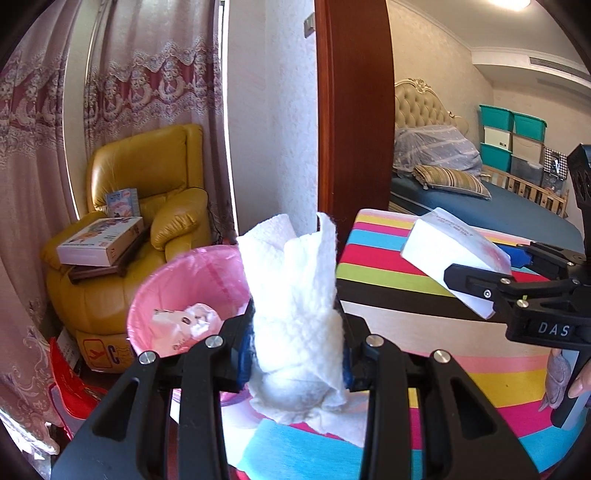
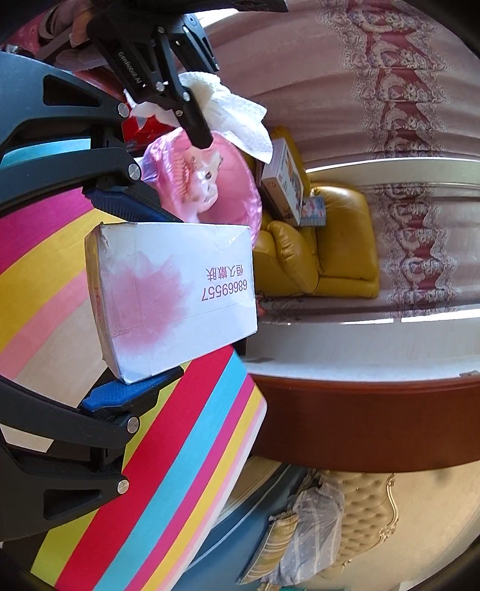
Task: Collect trash
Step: 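Carry the white box and tissue to the wastebasket and release both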
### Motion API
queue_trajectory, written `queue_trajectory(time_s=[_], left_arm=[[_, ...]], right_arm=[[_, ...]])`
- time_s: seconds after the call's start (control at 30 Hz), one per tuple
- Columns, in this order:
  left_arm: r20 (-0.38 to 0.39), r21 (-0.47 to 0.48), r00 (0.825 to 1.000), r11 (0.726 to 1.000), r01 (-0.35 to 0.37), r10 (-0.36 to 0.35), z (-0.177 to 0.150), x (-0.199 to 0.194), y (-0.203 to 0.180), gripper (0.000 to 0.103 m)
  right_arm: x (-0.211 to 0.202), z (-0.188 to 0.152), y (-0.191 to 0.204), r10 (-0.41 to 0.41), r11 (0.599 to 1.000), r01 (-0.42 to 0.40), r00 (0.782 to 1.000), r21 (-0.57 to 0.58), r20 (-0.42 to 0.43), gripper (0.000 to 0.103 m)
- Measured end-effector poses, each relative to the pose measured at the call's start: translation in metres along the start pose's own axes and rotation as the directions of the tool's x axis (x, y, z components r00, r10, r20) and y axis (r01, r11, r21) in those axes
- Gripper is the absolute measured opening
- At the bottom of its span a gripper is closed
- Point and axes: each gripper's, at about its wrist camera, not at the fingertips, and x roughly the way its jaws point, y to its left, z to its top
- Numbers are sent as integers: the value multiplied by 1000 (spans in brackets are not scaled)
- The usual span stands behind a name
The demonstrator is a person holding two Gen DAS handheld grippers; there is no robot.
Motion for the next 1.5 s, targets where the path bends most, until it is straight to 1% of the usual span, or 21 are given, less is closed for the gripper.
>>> queue_trajectory(time_s=[0.37, 0.67, 0.8, 0.97, 1.17, 1.4, 1.47, 1.5], left_arm=[[-3, -33, 999, 998, -52, 52, 0, 1, 32, 35], [-22, -51, 995, 993, -102, 101, 0, 13, 62, 36], [-29, -62, 994, 992, -107, 105, 0, 22, 75, 36], [-53, -78, 993, 991, -112, 108, 0, 38, 85, 36], [-84, -88, 991, 989, -115, 107, -4, 55, 95, 37], [-118, -115, 989, 988, -101, 87, -2, 75, 109, 37], [-123, -120, 988, 986, -112, 97, -3, 79, 113, 38], [-124, -121, 987, 986, -116, 100, -3, 81, 115, 41]], right_arm=[[22, 26, 36, 50, 997, -49, 999, -59, 15, 70], [53, 41, 63, 72, 993, -71, 997, -97, -1, 70], [67, 45, 68, 82, 992, -82, 997, -98, -2, 70], [85, 48, 73, 74, 992, -75, 997, -105, -17, 70], [108, 44, 79, 65, 990, -71, 997, -123, -47, 70], [131, 54, 96, 56, 979, -65, 997, -193, -55, 69], [135, 57, 95, 60, 983, -69, 997, -170, -58, 69], [137, 58, 93, 76, 985, -85, 995, -153, -61, 69]])
